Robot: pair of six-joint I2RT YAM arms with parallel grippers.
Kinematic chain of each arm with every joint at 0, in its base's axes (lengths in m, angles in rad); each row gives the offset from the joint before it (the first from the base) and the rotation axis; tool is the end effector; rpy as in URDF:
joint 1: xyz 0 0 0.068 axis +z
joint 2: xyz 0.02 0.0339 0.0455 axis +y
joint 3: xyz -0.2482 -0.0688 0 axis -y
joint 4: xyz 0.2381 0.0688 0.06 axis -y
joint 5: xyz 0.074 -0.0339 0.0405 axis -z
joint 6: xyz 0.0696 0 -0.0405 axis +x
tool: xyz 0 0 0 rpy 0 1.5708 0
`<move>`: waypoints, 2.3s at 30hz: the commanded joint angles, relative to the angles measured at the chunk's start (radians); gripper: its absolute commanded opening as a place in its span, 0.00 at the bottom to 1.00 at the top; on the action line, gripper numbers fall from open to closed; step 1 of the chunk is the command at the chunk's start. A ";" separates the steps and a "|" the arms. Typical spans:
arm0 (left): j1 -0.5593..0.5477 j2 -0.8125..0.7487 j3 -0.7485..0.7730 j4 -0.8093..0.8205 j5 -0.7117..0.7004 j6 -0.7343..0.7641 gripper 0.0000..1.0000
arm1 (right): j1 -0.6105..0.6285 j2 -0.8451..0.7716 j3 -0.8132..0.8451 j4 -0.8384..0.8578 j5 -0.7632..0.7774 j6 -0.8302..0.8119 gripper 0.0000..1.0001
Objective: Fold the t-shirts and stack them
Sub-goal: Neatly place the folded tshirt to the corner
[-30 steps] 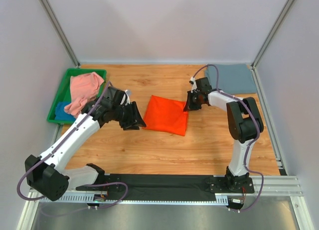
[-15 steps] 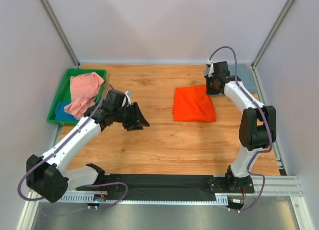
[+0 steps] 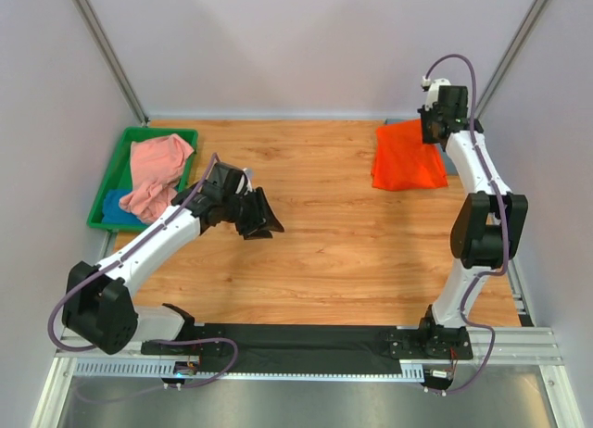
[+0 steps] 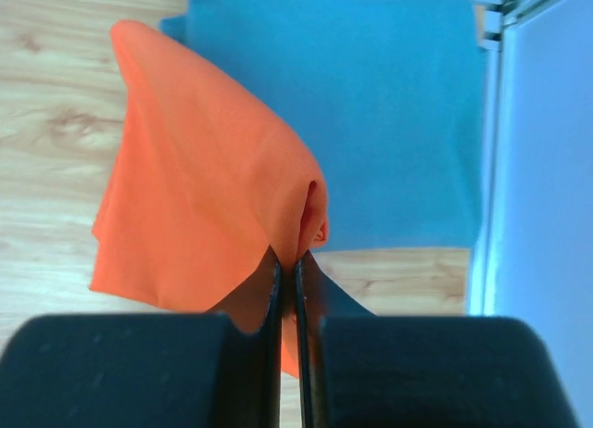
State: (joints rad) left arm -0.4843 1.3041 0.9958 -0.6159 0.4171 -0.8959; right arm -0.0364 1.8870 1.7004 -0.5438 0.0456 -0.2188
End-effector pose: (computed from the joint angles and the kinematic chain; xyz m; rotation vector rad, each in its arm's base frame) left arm 0.2370 -0.1565 0.2280 -0.3669 2.7010 -1.0237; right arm 0.4488 -0.0195 0.2684 -0.1867 2.2996 -0.1834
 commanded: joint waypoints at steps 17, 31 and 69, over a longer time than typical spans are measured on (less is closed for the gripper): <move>-0.019 0.018 0.105 -0.123 -0.124 -0.034 0.50 | -0.218 0.553 0.764 0.014 -0.352 0.068 0.00; -0.030 0.046 0.124 -0.168 -0.152 -0.035 0.50 | -0.246 0.620 0.796 0.239 -0.178 0.213 0.68; -0.037 0.124 0.237 -0.151 -0.097 0.061 0.50 | -0.306 0.792 0.763 0.484 -0.156 0.599 0.08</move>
State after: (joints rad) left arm -0.5167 1.4292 1.1839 -0.7670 0.3050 -0.8627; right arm -0.3256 2.7258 2.4413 -0.1806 -0.1448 0.3813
